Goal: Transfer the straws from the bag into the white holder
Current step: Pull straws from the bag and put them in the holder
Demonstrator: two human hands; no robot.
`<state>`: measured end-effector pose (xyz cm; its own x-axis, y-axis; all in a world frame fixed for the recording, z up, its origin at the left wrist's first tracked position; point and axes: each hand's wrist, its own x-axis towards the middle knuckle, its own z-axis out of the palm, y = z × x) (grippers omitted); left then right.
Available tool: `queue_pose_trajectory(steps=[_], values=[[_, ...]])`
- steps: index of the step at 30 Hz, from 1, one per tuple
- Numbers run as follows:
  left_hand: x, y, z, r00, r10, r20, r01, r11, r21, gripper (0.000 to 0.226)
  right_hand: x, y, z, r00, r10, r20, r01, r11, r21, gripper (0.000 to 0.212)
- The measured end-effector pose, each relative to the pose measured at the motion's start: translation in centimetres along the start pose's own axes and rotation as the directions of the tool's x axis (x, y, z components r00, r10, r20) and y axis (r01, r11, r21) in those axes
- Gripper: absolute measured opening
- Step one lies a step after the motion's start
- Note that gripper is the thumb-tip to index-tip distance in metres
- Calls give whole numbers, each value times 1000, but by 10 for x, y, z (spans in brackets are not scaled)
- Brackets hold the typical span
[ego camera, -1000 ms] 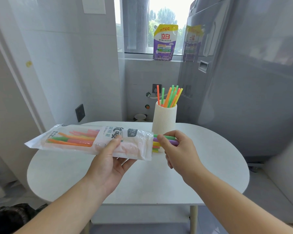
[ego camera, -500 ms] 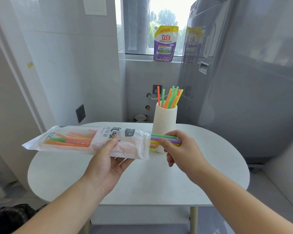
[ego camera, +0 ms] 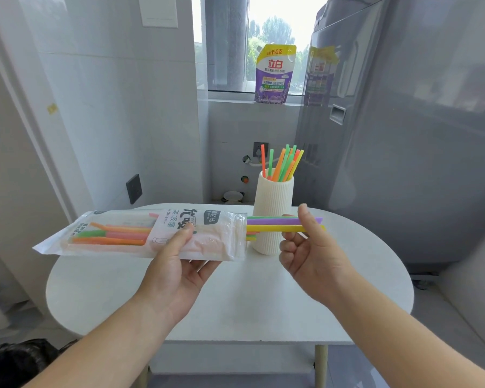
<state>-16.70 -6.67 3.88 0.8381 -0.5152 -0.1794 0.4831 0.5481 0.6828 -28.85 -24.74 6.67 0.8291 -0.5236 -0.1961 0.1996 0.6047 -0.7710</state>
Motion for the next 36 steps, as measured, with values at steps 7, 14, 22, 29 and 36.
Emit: queue_pose_trajectory(steps=[7,14,22,29,36], values=[[-1,-2,1,1000,15,9,-15,1000,-3,30,-1,24,18,999,-30,-39,33,996,77,40],[0,-2,1,1000,9,5,-9,1000,-11,30,7,14,19,979,-82,-189,88,996,27,26],[-1,-4,1,1000,7,6,-7,1000,-6,30,5,-1,20,967,-42,-252,36,999,-28,24],[-1,-2,1,1000,17,5,-17,1000,-13,29,1,-1,20,984,-56,-170,62,998,31,18],[-1,-3,1,1000,16,15,-16,1000,-8,27,3,1,18,960,-175,-217,157,983,-94,21]])
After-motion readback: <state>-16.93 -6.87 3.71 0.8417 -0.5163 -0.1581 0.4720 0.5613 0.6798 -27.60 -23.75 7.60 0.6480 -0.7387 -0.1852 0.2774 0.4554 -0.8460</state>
